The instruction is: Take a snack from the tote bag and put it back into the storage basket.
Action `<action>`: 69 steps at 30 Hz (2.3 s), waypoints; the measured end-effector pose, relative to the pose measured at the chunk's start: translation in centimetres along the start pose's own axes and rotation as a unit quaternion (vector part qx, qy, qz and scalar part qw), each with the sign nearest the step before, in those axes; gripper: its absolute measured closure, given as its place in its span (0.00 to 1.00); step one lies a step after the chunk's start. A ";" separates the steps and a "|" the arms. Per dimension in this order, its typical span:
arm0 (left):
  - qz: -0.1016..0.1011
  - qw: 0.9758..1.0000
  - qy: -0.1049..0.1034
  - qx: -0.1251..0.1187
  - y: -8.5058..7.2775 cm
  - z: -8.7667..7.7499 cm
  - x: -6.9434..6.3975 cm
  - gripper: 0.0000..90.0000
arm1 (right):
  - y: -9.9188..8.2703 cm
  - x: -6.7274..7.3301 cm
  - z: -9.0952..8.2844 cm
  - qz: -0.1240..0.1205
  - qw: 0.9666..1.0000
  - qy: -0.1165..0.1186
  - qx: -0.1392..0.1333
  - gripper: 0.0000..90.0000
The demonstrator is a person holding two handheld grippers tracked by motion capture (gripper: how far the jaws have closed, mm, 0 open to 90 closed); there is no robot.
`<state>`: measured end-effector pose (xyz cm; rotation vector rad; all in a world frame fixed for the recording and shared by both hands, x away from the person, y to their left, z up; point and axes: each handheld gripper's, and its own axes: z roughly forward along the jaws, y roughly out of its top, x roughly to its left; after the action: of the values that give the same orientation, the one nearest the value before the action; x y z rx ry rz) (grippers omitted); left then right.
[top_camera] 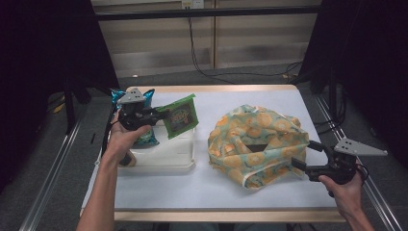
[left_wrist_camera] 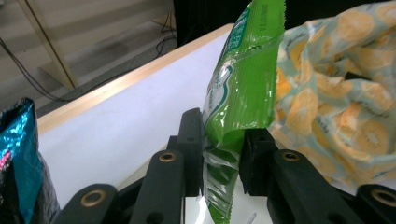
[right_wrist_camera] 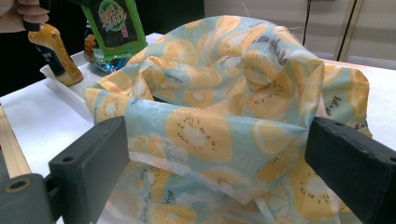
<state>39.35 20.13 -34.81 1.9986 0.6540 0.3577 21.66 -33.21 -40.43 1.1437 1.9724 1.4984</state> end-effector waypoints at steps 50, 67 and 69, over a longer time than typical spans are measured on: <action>-0.083 0.988 0.108 0.066 -1.8 6.8 3.0 0.57 | 0.1 0.0 0.0 -0.002 1.000 0.005 0.001 0.07; -0.094 0.987 0.129 -0.002 -1.9 5.7 3.2 0.30 | 0.0 0.0 0.1 -0.002 1.000 0.006 0.003 0.07; -0.096 0.987 0.129 -0.007 -1.7 5.5 3.1 0.31 | 0.0 0.0 0.2 -0.004 1.000 0.007 0.004 0.07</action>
<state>44.08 18.70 -39.05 1.8723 0.9971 0.5072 21.80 -33.10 -40.48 1.1302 1.9920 1.4990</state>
